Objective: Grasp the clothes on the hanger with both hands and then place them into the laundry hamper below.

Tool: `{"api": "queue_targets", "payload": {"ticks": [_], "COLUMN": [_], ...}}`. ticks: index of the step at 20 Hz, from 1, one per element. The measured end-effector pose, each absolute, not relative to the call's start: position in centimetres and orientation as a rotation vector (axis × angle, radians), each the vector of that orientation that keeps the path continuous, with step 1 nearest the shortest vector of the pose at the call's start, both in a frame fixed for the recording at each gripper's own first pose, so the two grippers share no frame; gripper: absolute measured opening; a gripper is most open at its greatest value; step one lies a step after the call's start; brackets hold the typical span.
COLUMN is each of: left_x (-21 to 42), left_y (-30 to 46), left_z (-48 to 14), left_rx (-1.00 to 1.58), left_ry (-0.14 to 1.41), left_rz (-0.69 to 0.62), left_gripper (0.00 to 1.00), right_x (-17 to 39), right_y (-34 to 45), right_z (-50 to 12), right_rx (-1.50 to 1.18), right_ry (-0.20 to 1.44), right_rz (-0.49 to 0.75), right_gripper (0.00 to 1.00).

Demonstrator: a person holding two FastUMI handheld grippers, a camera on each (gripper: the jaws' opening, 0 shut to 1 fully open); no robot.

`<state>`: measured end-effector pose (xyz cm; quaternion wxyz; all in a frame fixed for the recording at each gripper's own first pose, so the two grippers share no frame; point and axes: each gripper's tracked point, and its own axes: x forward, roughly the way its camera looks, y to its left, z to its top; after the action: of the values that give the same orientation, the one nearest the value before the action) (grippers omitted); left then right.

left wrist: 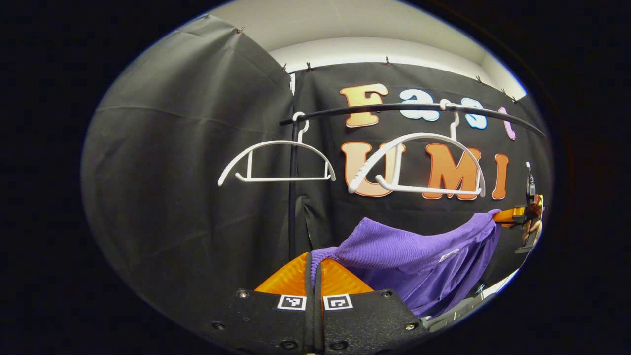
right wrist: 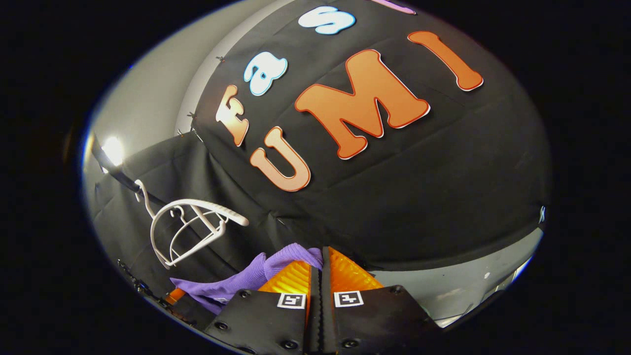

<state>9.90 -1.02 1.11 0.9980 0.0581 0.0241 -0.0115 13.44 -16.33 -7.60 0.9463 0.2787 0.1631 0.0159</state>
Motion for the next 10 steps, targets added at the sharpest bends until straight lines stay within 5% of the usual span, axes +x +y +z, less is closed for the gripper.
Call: {"api": "queue_targets", "payload": {"ticks": [10], "left_x": [5.8], "left_y": [-10.8], "left_z": [0.8], "left_rx": [0.215], "left_ry": [-0.013], "left_rz": [-0.208], "left_gripper": [0.00], "right_x": [7.9], "right_y": [-10.4], "right_z": [-9.8], "right_rx": [0.300], "right_ry": [0.306], "right_rz": [0.057], "right_gripper": [0.08]}}
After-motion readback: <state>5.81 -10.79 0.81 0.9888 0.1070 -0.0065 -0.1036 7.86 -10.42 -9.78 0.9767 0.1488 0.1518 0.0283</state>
